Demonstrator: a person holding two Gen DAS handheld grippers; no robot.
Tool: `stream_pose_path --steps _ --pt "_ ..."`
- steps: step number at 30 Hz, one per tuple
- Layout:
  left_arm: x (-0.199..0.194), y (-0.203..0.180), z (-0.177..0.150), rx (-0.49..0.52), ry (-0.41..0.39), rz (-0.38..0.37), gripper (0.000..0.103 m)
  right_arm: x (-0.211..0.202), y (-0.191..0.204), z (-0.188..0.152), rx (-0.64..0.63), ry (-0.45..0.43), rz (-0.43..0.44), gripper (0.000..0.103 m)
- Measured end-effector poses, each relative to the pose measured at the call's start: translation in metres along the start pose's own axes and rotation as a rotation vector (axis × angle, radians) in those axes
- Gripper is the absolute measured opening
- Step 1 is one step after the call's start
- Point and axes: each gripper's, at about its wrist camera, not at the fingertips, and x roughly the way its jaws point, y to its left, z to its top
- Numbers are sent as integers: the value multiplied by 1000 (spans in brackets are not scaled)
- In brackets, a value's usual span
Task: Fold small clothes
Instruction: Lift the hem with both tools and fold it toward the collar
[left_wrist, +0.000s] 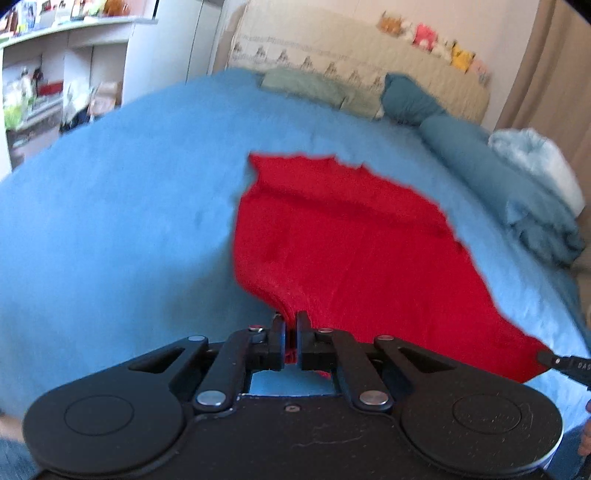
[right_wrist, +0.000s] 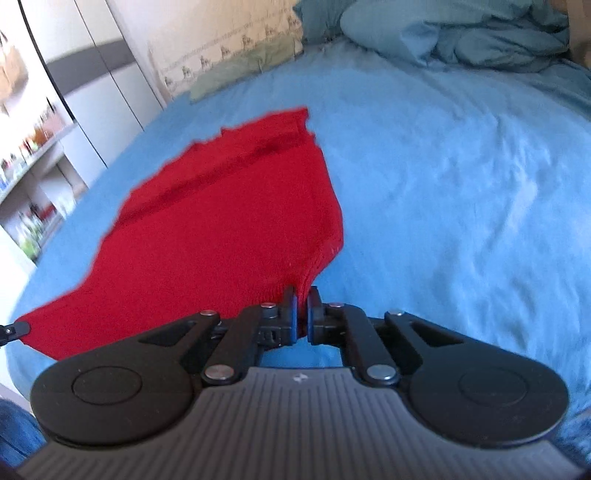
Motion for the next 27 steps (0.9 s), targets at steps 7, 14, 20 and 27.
stream_pose_path --steps 7,14,20,27 --pt "5 -12 83 -9 -157 -16 4 2 24 85 -23 -84 75 20" --pt "78 -18 193 -38 -239 11 4 72 61 207 -40 -111 127 20" --pt "184 -15 262 -53 -211 111 4 203 87 295 -3 -55 45 20" --pt "329 7 260 -85 -81 224 4 350 68 303 100 24 -46 20"
